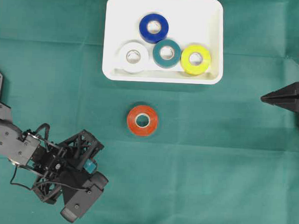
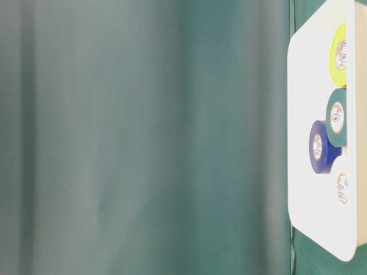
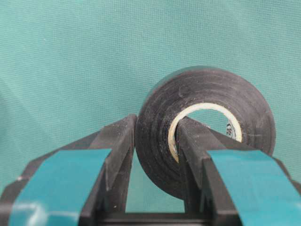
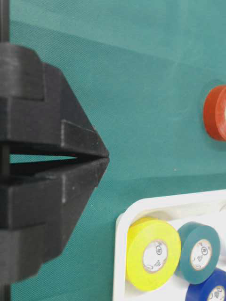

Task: Put the tape into the white case with the left arm.
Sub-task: 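Carry the black tape up into the tray's upper-right area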

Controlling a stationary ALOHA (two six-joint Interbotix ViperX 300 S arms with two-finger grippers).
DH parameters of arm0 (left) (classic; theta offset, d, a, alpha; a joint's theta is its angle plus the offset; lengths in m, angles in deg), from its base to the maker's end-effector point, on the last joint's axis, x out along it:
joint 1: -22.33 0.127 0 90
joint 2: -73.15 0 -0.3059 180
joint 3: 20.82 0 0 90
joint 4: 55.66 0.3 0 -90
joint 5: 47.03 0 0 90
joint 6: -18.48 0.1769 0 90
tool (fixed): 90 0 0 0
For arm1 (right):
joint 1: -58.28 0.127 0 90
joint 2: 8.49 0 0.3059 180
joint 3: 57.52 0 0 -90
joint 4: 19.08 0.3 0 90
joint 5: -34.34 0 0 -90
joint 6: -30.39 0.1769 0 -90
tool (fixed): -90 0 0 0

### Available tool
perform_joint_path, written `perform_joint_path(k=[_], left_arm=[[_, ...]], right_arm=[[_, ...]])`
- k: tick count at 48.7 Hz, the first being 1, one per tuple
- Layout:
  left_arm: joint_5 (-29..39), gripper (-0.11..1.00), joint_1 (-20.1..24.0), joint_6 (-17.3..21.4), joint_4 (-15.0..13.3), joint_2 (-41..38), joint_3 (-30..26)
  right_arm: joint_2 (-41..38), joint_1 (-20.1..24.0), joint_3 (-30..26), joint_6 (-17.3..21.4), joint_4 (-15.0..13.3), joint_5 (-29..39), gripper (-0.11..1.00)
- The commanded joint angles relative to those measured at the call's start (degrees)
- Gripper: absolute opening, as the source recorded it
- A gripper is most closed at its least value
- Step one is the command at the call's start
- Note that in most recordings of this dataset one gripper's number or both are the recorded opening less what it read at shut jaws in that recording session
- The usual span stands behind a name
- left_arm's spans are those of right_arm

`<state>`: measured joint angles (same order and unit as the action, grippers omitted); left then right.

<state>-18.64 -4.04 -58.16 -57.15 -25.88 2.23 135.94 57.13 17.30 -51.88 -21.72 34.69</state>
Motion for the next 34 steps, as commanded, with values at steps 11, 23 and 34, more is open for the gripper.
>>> perform_joint_path(k=[11, 23, 34], left_arm=[[-0.35, 0.24, 7.91, 0.26, 0.35, 1.58, -1.41], [-3.78, 0.24, 18.19, 0.35, 0.35, 1.23, -2.55], [-5.27, 0.24, 26.54, 0.35, 0.26, -0.35, -4.66]], right_arm=[[-0.26, -0.09, -0.62, 0.09, -0.09, -0.62, -0.09], [-0.26, -0.09, -0.62, 0.09, -0.09, -0.62, -0.09], [-0.26, -0.09, -0.62, 0.09, -0.09, -0.62, -0.09]])
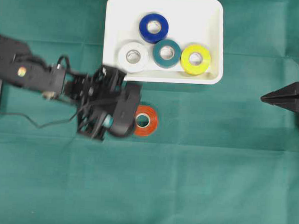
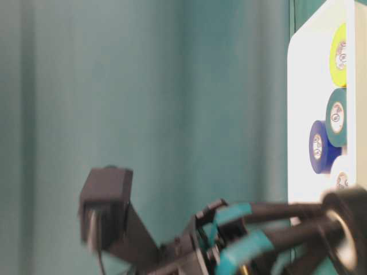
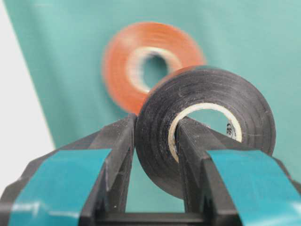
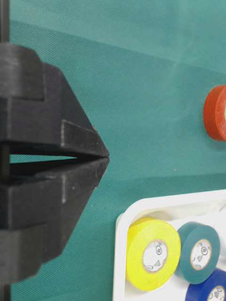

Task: Put the tape into the white case with the left arm.
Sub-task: 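Carry the black tape up into the tray's upper-right area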

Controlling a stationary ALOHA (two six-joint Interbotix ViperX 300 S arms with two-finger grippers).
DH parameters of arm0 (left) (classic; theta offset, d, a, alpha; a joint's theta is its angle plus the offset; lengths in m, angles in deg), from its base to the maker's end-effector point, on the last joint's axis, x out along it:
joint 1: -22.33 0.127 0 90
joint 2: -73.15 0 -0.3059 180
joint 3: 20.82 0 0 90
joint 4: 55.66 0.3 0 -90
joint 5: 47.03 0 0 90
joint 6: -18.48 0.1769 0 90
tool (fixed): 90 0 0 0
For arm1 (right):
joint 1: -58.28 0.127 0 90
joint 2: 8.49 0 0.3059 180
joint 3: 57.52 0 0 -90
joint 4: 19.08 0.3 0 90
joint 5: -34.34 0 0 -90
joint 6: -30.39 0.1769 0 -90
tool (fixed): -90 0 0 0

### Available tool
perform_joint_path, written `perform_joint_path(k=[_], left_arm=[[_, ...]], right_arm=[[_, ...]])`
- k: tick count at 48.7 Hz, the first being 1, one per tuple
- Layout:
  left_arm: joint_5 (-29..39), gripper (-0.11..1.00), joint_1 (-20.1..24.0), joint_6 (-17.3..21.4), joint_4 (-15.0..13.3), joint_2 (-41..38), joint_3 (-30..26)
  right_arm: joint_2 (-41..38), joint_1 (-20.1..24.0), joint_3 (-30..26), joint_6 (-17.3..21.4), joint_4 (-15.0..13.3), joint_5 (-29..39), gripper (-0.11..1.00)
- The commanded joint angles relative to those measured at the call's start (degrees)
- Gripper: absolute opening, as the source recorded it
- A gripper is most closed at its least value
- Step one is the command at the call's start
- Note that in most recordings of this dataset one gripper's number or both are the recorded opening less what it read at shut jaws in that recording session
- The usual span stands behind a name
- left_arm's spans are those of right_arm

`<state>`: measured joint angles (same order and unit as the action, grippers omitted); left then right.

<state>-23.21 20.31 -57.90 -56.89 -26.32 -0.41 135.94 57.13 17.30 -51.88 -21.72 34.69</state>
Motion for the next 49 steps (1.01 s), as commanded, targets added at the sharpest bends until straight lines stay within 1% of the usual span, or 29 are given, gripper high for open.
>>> perform_joint_path(k=[1, 10, 19, 22, 28, 33, 39, 49], left_arm=[[-0.62, 0.24, 2.72, 0.09, 0.09, -0.26, -2.29], [-0.79, 0.24, 7.73, 0.18, 0.09, -3.69, -6.42], [-0.79, 0.24, 11.78, 0.26, 0.09, -7.73, -11.34], [-0.79, 0.24, 13.27, 0.79, 0.09, -9.05, -12.92], [-0.79, 0.24, 16.26, 3.60, 0.09, -11.60, -15.82], [-0.79, 0.24, 17.67, 5.54, 0.09, -13.27, -17.75], [-1.05, 0.24, 18.90, 6.77, 0.09, -15.12, -20.13], [-3.25, 0.24, 21.27, 6.77, 0.09, -18.19, -23.99]], right_arm=[[-0.35, -0.09, -0.62, 0.09, -0.09, -0.62, -0.09], [-0.26, -0.09, -0.62, 0.09, -0.09, -0.62, -0.09], [-0.26, -0.09, -0.62, 0.09, -0.09, -0.62, -0.09], [-0.26, -0.09, -0.62, 0.09, -0.09, -0.62, -0.09], [-0.26, -0.09, -0.62, 0.09, -0.09, -0.62, -0.09], [-0.26, -0.09, -0.62, 0.09, -0.09, -0.62, -0.09], [-0.26, -0.09, -0.62, 0.09, -0.09, -0.62, -0.09], [-0.26, 0.00, -0.62, 0.09, -0.09, -0.62, -0.09]])
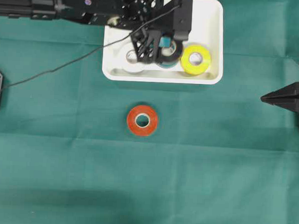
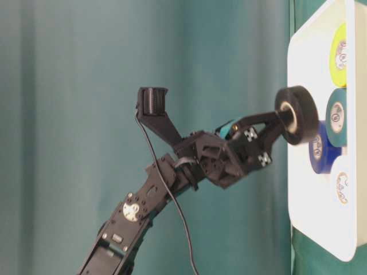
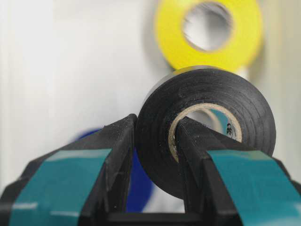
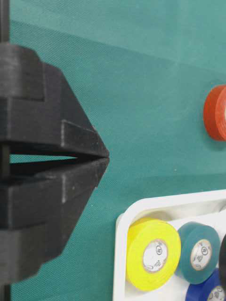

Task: Put the tape into the white case with the left arm.
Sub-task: 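Carry the black tape up into the tray's upper-right area, then lower the black tape beside the blue tape and open the gripper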

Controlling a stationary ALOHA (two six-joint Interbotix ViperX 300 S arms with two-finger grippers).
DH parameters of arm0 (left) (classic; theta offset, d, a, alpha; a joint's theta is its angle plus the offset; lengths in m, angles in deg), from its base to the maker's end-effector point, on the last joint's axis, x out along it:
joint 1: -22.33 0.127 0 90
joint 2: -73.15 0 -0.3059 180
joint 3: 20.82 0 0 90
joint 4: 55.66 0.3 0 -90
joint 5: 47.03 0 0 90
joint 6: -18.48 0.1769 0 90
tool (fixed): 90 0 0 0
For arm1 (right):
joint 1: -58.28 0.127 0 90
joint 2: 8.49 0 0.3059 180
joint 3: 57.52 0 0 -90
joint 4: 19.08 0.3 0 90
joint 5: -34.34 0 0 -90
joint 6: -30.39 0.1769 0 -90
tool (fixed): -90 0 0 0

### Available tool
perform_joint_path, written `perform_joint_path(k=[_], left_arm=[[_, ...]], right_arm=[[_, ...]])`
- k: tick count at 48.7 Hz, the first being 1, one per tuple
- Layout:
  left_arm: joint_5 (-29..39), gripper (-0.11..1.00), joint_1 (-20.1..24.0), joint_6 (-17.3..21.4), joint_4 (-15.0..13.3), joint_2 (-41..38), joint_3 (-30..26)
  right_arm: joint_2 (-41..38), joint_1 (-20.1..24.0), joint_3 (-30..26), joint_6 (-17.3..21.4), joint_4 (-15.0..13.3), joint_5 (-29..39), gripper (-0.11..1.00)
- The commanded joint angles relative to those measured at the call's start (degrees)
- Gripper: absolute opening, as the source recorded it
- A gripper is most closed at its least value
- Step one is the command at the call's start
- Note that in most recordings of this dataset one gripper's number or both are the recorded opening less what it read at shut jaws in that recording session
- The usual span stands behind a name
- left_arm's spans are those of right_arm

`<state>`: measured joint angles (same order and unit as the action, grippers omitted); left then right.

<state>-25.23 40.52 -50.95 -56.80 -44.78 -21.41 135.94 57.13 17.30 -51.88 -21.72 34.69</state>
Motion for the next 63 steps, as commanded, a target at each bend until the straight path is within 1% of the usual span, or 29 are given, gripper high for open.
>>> perform_joint_path(k=[1, 9, 19, 24, 26, 32, 33, 35, 36, 42, 54, 63], left_arm=[[-1.32, 0.24, 1.14, -0.18, 0.00, 0.00, -3.25], [-1.41, 0.24, 1.49, -0.35, 0.00, -1.32, -5.45], [-1.41, 0.24, 1.67, -0.62, 0.00, -1.32, -5.54], [-1.41, 0.26, 1.67, -0.70, 0.00, -1.32, -5.45], [-1.41, 0.34, 1.67, -0.70, -0.09, -1.32, -5.36], [-1.32, 0.71, 1.76, -0.79, -0.09, -1.23, -4.92], [-1.32, 0.79, 1.67, -0.79, -0.09, -1.23, -4.83], [-1.23, 0.88, 1.67, -0.79, -0.09, -1.14, -4.66], [-1.23, 0.90, 1.67, -0.79, 0.00, -1.14, -4.66], [-1.14, 0.88, 1.58, -0.79, -0.09, -0.88, -4.13], [-1.23, 0.87, 0.79, -0.88, -0.18, 1.49, -2.20], [-1.41, 0.87, -0.53, -1.05, -0.26, 5.62, 1.85]], right_arm=[[-0.26, -0.09, -0.53, 0.09, -0.09, -0.62, -0.09], [-0.26, -0.09, -0.53, 0.09, -0.09, -0.62, -0.09], [-0.26, -0.09, -0.62, 0.09, -0.09, -0.62, -0.09], [-0.26, -0.09, -0.62, 0.09, -0.09, -0.62, -0.09], [-0.26, -0.09, -0.62, 0.09, -0.09, -0.62, -0.09], [-0.26, -0.09, -0.53, 0.09, -0.09, -0.62, -0.09], [-0.26, -0.09, -0.53, 0.09, -0.09, -0.62, -0.09], [-0.26, -0.09, -0.62, 0.09, -0.09, -0.62, -0.09], [-0.26, -0.09, -0.62, 0.09, -0.09, -0.62, -0.09], [-0.26, -0.09, -0.62, 0.09, -0.09, -0.62, -0.09], [-0.26, -0.09, -0.62, 0.09, -0.18, -0.62, -0.09], [-0.26, -0.09, -0.53, 0.09, -0.09, -0.62, -0.09]])
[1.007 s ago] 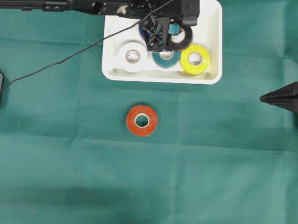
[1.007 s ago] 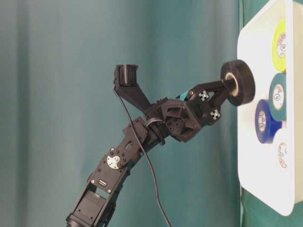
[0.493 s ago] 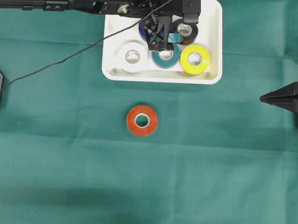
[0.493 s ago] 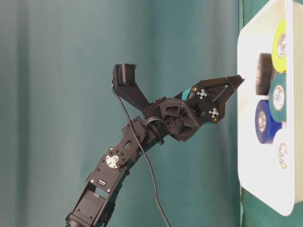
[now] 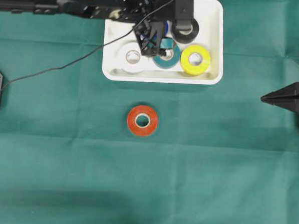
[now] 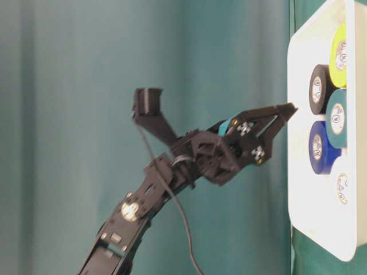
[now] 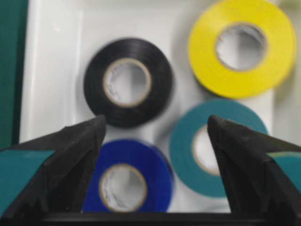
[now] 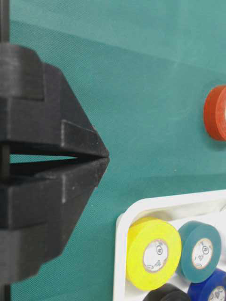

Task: Put the tape into the white case with the left arm.
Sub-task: 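Lower the black tape beside the blue tape and open the gripper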

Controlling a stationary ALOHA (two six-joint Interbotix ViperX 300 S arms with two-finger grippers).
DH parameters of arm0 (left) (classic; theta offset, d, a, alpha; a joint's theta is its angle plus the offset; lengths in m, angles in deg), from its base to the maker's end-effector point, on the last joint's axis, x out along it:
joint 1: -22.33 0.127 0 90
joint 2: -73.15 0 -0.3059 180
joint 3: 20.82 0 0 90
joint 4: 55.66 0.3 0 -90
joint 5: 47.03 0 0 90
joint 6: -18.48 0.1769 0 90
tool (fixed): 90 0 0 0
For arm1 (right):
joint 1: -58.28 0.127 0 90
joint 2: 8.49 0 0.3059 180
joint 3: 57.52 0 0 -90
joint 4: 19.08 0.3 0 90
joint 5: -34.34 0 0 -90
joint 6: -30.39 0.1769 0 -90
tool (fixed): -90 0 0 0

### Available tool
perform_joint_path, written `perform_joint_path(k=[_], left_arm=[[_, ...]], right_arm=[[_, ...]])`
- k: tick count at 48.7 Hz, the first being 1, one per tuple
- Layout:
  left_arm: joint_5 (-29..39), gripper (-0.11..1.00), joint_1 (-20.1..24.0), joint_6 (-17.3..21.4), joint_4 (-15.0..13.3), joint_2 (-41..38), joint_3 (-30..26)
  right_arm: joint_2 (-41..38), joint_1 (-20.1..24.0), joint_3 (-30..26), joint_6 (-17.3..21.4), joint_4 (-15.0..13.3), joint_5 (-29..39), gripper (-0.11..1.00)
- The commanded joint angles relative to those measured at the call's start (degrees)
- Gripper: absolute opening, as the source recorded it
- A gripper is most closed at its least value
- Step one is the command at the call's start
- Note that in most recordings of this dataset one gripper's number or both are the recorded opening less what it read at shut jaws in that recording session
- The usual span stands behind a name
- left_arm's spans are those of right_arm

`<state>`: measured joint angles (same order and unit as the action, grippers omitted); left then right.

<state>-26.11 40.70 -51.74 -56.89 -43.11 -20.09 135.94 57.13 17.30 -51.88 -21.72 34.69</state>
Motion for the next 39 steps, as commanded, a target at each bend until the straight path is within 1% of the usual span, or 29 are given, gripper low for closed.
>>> perform_joint_path(k=[1, 7, 18, 39], left_arm=[[-0.62, 0.87, -0.79, -0.26, -0.26, 4.39, 1.14], [-1.41, 0.87, -2.20, -0.53, -0.35, 8.26, 5.36], [-4.48, 0.87, -4.31, -3.78, -0.35, 15.03, 13.27], [-5.10, 0.87, -6.50, -4.04, -0.35, 28.39, 27.69]], right_arm=[[-0.26, -0.09, -0.53, 0.09, -0.09, -0.62, -0.09], [-0.26, -0.09, -0.53, 0.09, -0.09, -0.62, -0.09], [-0.18, -0.09, -0.53, 0.09, -0.09, -0.62, -0.09], [-0.18, -0.09, -0.53, 0.09, -0.09, -0.62, -0.09]])
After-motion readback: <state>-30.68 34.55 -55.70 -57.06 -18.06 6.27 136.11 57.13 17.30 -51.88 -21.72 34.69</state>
